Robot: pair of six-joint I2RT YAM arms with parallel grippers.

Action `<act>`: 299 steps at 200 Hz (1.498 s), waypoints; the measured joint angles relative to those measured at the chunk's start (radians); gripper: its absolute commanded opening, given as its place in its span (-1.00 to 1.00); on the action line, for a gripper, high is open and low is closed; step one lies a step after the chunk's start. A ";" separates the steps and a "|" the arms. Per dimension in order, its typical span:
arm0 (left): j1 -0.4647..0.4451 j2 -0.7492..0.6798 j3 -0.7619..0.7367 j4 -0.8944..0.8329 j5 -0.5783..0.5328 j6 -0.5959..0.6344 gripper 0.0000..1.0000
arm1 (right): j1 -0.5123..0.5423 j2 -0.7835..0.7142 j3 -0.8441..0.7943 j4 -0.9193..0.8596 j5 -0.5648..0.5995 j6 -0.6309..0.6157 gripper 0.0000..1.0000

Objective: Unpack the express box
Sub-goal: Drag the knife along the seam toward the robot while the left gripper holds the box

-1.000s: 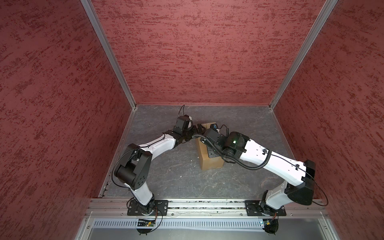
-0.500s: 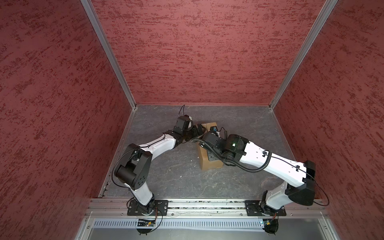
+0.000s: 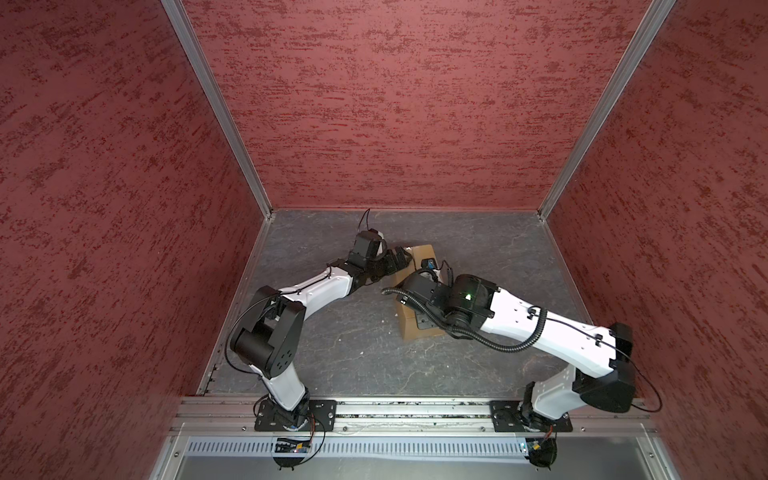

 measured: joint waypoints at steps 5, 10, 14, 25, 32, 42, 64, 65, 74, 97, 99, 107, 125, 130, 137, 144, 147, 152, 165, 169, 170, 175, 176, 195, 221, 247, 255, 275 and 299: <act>0.000 0.000 0.000 0.000 -0.001 0.000 0.99 | 0.003 0.000 0.001 -0.003 0.000 0.003 -1.00; 0.000 0.000 0.000 0.000 -0.002 0.000 0.99 | 0.005 0.000 0.002 -0.007 0.000 0.005 -1.00; 0.000 0.000 0.000 0.000 -0.003 0.000 0.99 | 0.008 0.000 0.002 -0.010 0.001 0.008 -1.00; -0.001 0.000 0.000 0.000 -0.004 -0.001 0.99 | 0.014 0.000 0.002 -0.016 0.002 0.014 -1.00; 0.000 0.000 0.000 0.000 -0.005 -0.002 0.99 | 0.018 0.000 0.003 -0.021 0.003 0.019 -1.00; -0.001 0.000 0.000 0.000 -0.005 -0.003 0.99 | 0.024 0.000 0.005 -0.028 0.003 0.025 -1.00; -0.001 0.000 0.000 0.000 -0.009 -0.004 0.99 | 0.040 -0.001 0.008 -0.044 0.005 0.043 -1.00; -0.001 0.000 0.000 0.000 -0.009 -0.004 0.99 | 0.042 -0.001 0.008 -0.045 0.006 0.045 -1.00; -0.001 0.000 0.000 0.000 -0.011 -0.005 0.99 | 0.049 -0.001 0.009 -0.050 0.008 0.053 -1.00; -0.003 0.000 0.000 0.000 -0.016 -0.005 0.99 | 0.071 -0.001 0.015 -0.072 0.010 0.076 -1.00; -0.003 0.000 0.000 0.000 -0.016 -0.005 0.99 | 0.073 -0.001 0.017 -0.074 0.010 0.078 -1.00; -0.004 0.000 0.000 0.000 -0.019 -0.006 0.99 | 0.080 -0.001 0.021 -0.085 0.010 0.085 -1.00; -0.005 0.000 0.000 0.001 -0.026 -0.006 0.99 | 0.095 -0.003 0.021 -0.101 0.010 0.102 -1.00; -0.006 0.000 0.000 0.000 -0.027 -0.007 0.99 | 0.099 -0.003 0.021 -0.104 0.010 0.105 -1.00; -0.006 0.000 0.000 0.001 -0.028 -0.007 0.99 | 0.103 -0.003 0.021 -0.108 0.011 0.110 -1.00; -0.006 0.000 0.000 0.001 -0.030 -0.007 0.99 | 0.108 -0.004 0.021 -0.111 0.011 0.115 -1.00; -0.006 0.000 0.000 0.001 -0.031 -0.007 0.99 | 0.109 -0.004 0.021 -0.112 0.011 0.117 -1.00; -0.006 0.000 0.000 0.001 -0.032 -0.007 0.99 | 0.111 -0.005 0.022 -0.115 0.011 0.121 -1.00; -0.008 0.000 0.000 0.001 -0.035 -0.007 0.99 | 0.119 -0.005 0.024 -0.122 0.011 0.129 -1.00; -0.008 0.000 0.000 0.001 -0.037 -0.007 0.99 | 0.121 -0.005 0.024 -0.124 0.011 0.132 -1.00; -0.008 0.000 0.000 0.001 -0.037 -0.007 0.99 | 0.121 -0.005 0.024 -0.125 0.011 0.132 -1.00; -0.009 0.000 0.000 0.001 -0.039 -0.007 0.99 | 0.124 -0.006 0.024 -0.127 0.011 0.136 -1.00; -0.010 0.000 0.000 0.001 -0.039 -0.007 0.99 | 0.125 -0.006 0.024 -0.128 0.011 0.137 -1.00; -0.012 0.000 0.002 0.001 -0.046 -0.007 0.99 | 0.135 -0.006 0.024 -0.137 0.012 0.149 -1.00; -0.015 0.000 0.006 -0.001 -0.058 -0.007 0.99 | 0.150 -0.006 0.025 -0.148 0.014 0.168 -1.00; -0.017 0.000 0.010 -0.006 -0.068 -0.007 0.99 | 0.169 -0.010 0.028 -0.164 0.016 0.189 -1.00; -0.018 0.000 0.010 -0.007 -0.071 -0.007 1.00 | 0.174 -0.011 0.032 -0.171 0.015 0.194 -1.00; -0.020 0.000 0.011 -0.007 -0.080 -0.007 0.99 | 0.189 -0.019 0.036 -0.185 0.015 0.210 -1.00; -0.024 0.000 0.013 -0.010 -0.089 -0.007 0.99 | 0.202 -0.023 0.039 -0.196 0.015 0.225 -1.00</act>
